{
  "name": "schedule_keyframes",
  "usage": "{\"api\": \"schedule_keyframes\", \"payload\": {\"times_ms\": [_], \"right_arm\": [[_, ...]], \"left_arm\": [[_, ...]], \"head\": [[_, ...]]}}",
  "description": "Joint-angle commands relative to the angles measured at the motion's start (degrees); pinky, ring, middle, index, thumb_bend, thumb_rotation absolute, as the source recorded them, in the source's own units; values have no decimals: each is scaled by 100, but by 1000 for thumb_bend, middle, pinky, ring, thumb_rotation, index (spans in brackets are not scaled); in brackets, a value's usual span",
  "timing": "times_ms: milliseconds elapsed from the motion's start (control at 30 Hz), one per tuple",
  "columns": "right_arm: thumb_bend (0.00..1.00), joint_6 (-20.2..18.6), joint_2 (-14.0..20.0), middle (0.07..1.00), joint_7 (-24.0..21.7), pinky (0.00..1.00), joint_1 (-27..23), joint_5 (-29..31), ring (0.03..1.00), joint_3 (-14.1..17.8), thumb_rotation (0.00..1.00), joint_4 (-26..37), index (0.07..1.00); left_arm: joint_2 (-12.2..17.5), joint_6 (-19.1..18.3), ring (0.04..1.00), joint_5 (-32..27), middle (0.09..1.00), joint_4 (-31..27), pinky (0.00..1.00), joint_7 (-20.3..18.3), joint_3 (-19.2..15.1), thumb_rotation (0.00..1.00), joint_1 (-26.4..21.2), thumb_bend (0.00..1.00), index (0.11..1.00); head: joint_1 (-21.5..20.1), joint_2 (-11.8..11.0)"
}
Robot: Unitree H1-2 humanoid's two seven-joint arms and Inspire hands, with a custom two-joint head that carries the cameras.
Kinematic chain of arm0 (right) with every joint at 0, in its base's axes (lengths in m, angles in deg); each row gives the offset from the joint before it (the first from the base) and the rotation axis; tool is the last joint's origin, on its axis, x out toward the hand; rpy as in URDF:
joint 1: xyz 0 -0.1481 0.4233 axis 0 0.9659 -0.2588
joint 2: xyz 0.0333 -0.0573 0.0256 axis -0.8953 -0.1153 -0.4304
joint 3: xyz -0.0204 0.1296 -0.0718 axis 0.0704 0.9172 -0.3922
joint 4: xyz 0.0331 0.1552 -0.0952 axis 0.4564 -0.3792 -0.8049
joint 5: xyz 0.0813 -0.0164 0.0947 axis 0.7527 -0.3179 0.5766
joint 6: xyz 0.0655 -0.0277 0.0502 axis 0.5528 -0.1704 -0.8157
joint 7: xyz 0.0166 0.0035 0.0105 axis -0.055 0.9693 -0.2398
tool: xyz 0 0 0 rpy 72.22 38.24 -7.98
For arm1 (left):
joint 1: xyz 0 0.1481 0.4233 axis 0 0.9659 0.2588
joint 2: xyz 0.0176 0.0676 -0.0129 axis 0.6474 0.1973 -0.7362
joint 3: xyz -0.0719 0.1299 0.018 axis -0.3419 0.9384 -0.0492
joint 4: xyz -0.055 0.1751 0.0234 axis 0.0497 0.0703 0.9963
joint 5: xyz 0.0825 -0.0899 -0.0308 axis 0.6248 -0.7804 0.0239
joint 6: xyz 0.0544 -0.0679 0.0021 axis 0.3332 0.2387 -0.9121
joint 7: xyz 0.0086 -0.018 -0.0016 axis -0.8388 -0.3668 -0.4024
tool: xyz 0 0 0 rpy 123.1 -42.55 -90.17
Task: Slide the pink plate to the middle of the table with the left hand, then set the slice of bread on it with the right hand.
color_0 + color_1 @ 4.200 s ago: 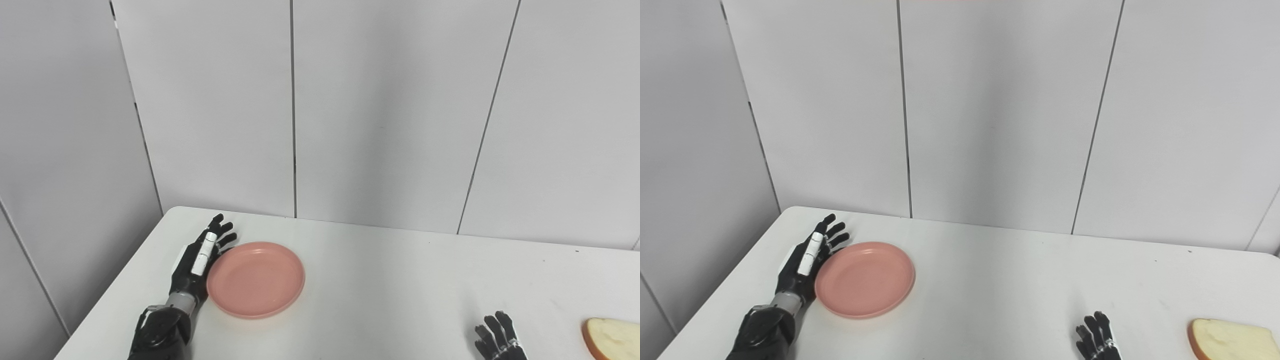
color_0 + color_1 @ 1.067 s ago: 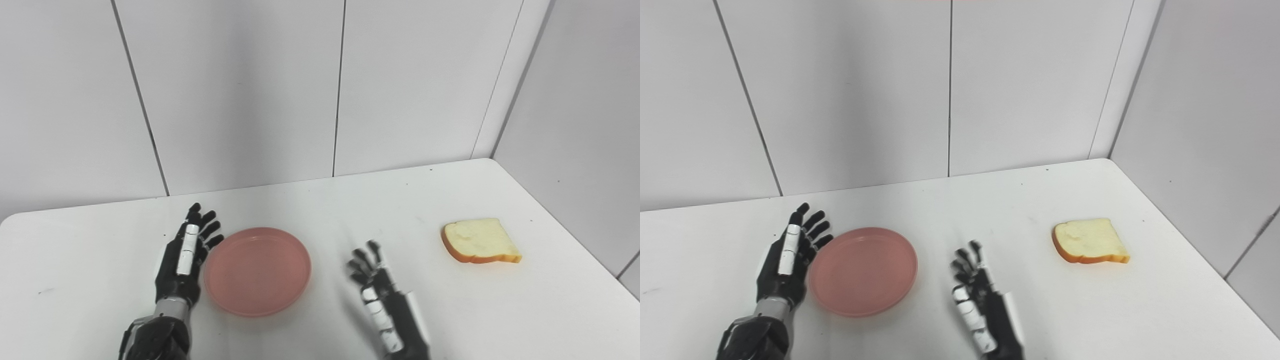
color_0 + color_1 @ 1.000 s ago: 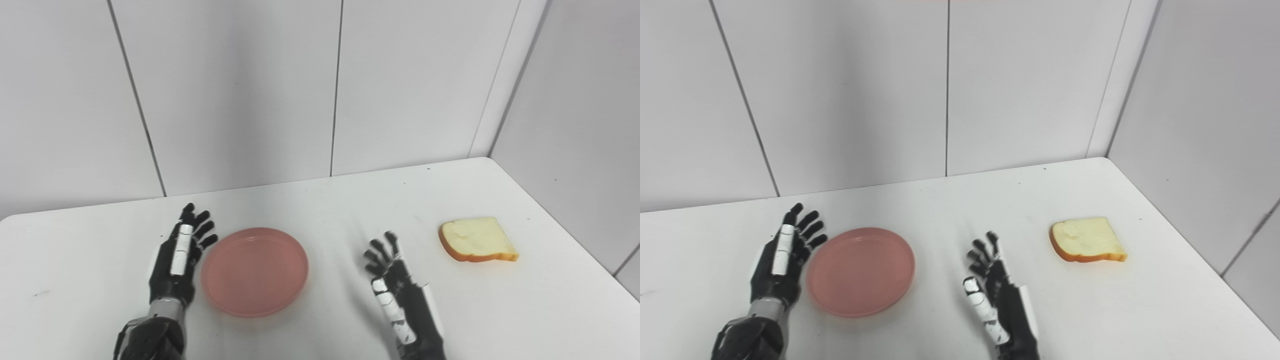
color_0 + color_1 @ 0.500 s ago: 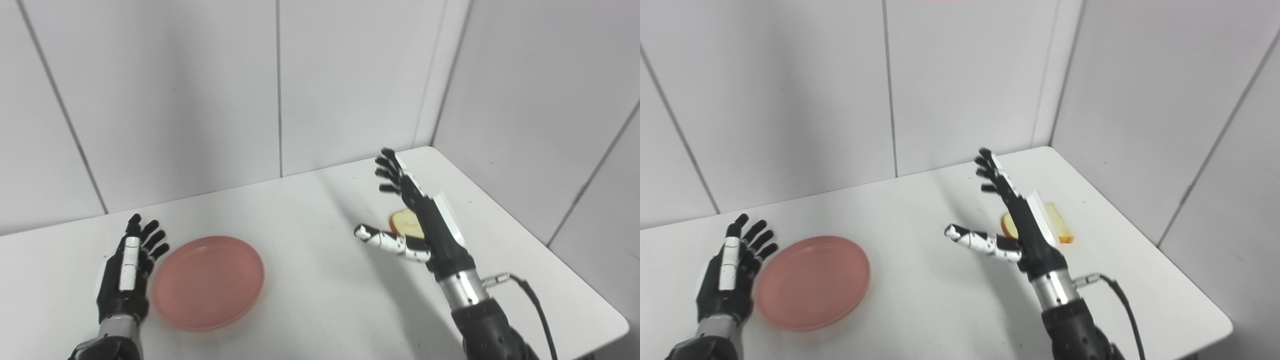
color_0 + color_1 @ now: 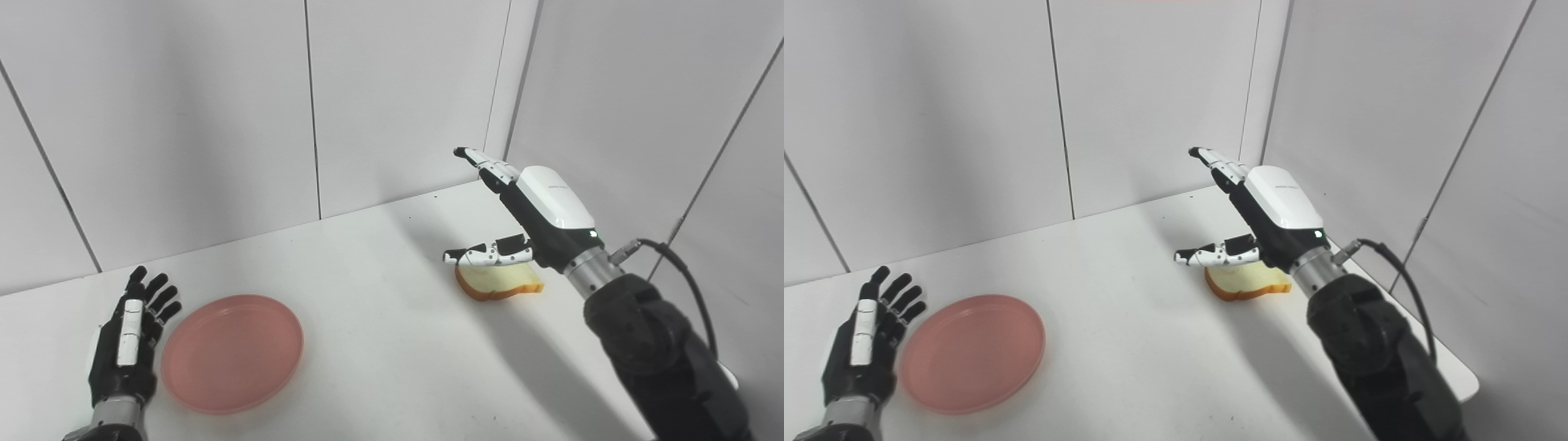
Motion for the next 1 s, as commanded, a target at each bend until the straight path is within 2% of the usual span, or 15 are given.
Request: {"api": "schedule_keyframes", "payload": {"times_ms": [0,100,200,300,333,467,600,733,967], "right_arm": [[987,-2,373,917,-105,871,-232,-32,912,130,456,-112,911],[1000,1,697,924,-323,898,-373,17,933,119,468,-443,902],[1000,-29,898,921,-548,836,-500,142,916,57,452,-663,904],[1000,-300,1087,930,-964,828,-764,56,922,-257,332,-855,904],[1000,-341,1170,931,-1094,828,-842,24,923,-367,327,-925,905],[1000,-204,1382,937,-1336,819,-1029,23,929,-650,320,-1185,909],[1000,-173,1569,950,-1660,819,-1298,33,954,-989,210,-1488,902],[1000,-133,1689,944,-1928,795,-1558,112,943,-1273,191,-1787,905],[1000,14,1743,938,-2202,807,-1944,36,949,-1762,233,-2201,907]], "left_arm": [[-1,-173,848,-40,875,94,829,40,-12,770,75,887,906],[-16,-199,860,10,878,39,838,56,21,781,100,875,913],[-18,-218,866,19,887,26,840,54,42,790,109,873,918],[-32,-225,867,24,887,-10,835,71,56,787,122,881,922],[-41,-244,866,31,886,-46,835,87,62,786,133,882,922],[-52,-273,866,47,886,-121,834,110,93,786,163,883,921],[-89,-330,863,55,889,-202,826,143,121,792,196,869,936],[-127,-393,862,59,882,-225,823,223,121,785,205,881,932],[-121,-473,864,96,873,-332,814,284,167,793,248,896,929]], "head": [[37,31],[61,47],[83,57],[139,90],[161,105],[232,130],[329,178],[395,201],[442,229]]}}
